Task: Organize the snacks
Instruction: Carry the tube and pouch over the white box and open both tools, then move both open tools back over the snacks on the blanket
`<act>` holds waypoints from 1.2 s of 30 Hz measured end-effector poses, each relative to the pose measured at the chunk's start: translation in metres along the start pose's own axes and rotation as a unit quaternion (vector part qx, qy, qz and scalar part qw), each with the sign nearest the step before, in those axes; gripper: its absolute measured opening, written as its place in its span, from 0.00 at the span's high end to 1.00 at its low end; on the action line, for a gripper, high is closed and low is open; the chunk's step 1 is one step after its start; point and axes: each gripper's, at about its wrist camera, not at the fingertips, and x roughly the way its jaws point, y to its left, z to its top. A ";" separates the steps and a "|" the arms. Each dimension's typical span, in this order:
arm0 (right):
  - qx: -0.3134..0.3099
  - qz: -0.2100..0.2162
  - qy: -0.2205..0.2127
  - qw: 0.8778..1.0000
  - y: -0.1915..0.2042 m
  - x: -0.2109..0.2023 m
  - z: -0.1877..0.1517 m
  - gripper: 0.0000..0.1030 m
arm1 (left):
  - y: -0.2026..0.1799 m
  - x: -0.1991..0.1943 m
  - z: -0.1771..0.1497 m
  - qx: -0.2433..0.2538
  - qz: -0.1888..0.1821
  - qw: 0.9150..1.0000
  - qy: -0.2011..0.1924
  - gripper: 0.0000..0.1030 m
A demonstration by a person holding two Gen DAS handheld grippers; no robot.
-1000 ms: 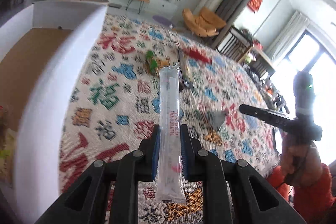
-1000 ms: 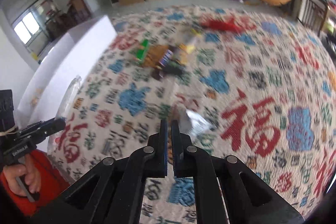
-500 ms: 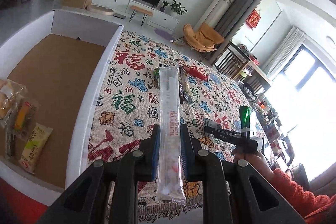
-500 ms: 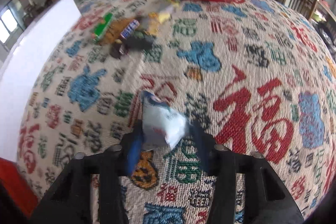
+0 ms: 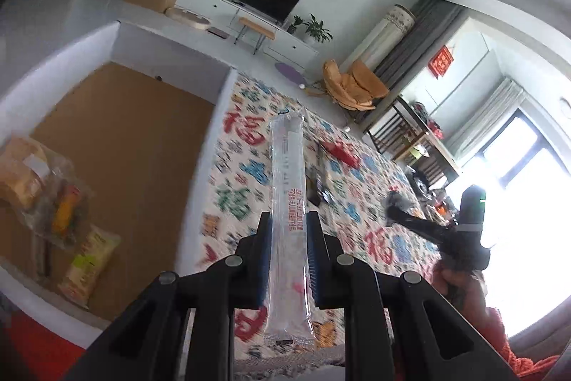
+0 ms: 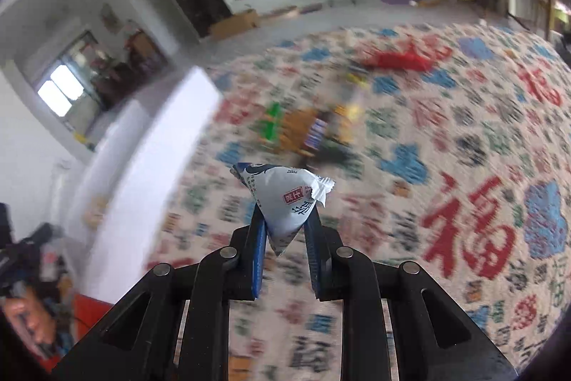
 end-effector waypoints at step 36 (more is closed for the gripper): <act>-0.036 -0.271 -0.002 0.962 -0.138 0.032 -0.062 0.34 | -0.087 0.124 -0.032 0.084 0.058 0.991 0.081 0.05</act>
